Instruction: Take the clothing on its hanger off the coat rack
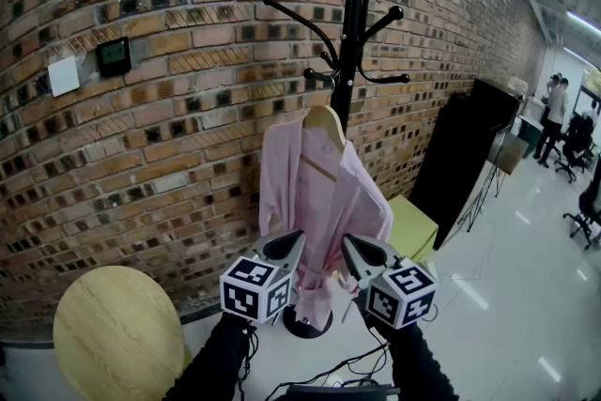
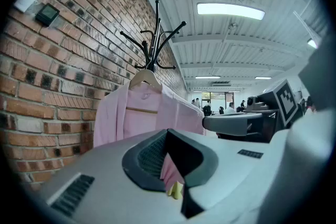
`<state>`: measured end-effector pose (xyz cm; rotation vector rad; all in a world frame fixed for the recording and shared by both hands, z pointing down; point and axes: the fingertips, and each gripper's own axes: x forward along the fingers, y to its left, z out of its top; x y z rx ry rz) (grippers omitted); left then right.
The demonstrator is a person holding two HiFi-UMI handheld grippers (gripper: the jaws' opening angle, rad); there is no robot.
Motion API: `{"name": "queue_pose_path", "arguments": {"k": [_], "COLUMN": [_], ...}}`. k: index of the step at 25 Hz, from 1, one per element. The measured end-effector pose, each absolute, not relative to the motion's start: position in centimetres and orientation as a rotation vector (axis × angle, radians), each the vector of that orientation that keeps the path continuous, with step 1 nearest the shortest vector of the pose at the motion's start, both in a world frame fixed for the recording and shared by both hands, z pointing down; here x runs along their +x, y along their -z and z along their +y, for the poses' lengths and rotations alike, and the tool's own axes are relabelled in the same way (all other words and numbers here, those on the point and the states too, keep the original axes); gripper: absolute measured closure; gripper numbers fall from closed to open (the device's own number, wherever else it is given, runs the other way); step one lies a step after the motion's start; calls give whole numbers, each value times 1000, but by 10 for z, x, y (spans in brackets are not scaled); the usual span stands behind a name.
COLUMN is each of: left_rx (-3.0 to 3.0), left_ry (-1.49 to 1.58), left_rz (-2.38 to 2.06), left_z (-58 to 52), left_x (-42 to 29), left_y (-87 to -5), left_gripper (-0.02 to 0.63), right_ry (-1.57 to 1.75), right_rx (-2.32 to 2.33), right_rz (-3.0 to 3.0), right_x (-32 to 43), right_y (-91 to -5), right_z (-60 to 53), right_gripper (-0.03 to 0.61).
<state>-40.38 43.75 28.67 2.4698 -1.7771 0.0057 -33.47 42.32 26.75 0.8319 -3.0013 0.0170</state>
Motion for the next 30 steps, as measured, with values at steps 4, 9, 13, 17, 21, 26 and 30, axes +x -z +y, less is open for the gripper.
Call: {"name": "queue_pose_path", "arguments": {"k": [4,9,13,17,21,26,30], "left_rx": [2474,2500,2552,2621,2707,2873,3073], "left_ry": [0,5,-15,-87,-157,-276,-400], "left_rz": [-1847,-1918,-1928,-1891,-1845,-1771,-1649], "left_z": [417,375,336,300,270,231,209], "left_x": [-422,-453,-474,-487,-511,-536,-543], "left_y": [-275,-252,-233,-222,-211,-197,-184], "left_gripper": [621,621,621,620,618,529,380], "right_ry": [3,-7,-26,-36,-39,-3,13], "right_rx": [801,716,733,861,981,1154,1254], "right_rz": [-3002,-3034,-3042,-3036,-3020,-2959,-2887], "right_x": [-336,-341,-351,-365,-393,-424,-437], "right_y": [-272,-273,-270,-262,-251,-242,-244], "right_z": [420,419,406,381,367,351,346], "right_gripper": [603,603,601,601,601,601,601]}}
